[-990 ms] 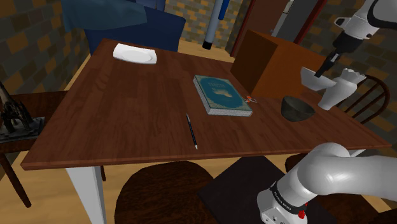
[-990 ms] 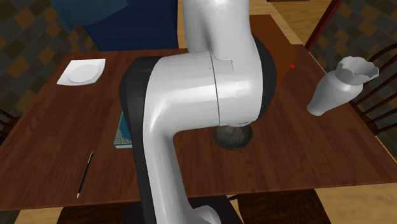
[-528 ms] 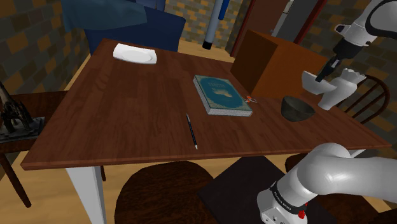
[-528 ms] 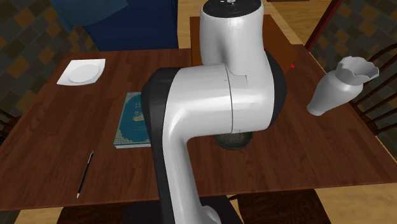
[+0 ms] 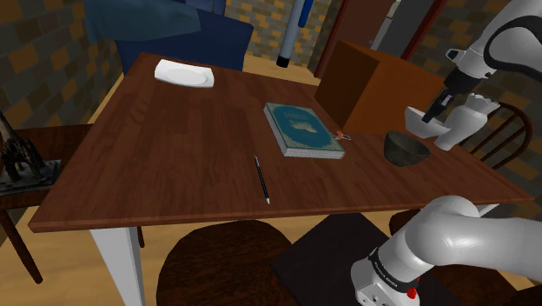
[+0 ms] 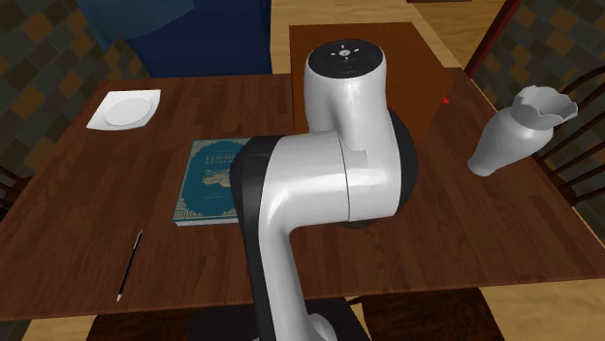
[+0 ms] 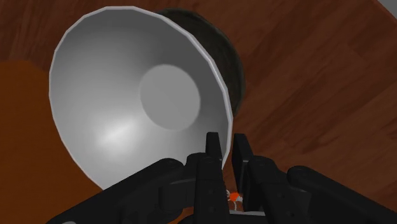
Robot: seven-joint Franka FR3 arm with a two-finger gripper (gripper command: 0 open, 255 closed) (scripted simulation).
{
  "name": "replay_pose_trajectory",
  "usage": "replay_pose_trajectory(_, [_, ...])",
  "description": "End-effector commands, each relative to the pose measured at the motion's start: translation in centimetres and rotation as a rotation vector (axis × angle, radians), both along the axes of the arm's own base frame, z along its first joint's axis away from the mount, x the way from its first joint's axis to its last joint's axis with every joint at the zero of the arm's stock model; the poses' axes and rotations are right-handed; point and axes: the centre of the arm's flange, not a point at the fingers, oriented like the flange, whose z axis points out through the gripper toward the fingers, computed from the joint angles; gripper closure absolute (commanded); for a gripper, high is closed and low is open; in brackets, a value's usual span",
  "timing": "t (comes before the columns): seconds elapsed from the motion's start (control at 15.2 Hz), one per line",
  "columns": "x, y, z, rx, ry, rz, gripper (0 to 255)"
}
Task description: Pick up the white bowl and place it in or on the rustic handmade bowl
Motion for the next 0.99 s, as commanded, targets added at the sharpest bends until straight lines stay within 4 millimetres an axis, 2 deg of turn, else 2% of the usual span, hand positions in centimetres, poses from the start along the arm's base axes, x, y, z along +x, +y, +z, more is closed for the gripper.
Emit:
replay_pose_trajectory(0.0, [-0.1, 0.0, -1.1, 0.000, 0.000, 0.000, 255])
replay_pose_trajectory(0.46, [-0.1, 0.0, -4.8, 0.000, 0.000, 0.000, 255])
replay_pose_trajectory(0.92, [-0.1, 0.0, -4.8, 0.000, 0.000, 0.000, 255])
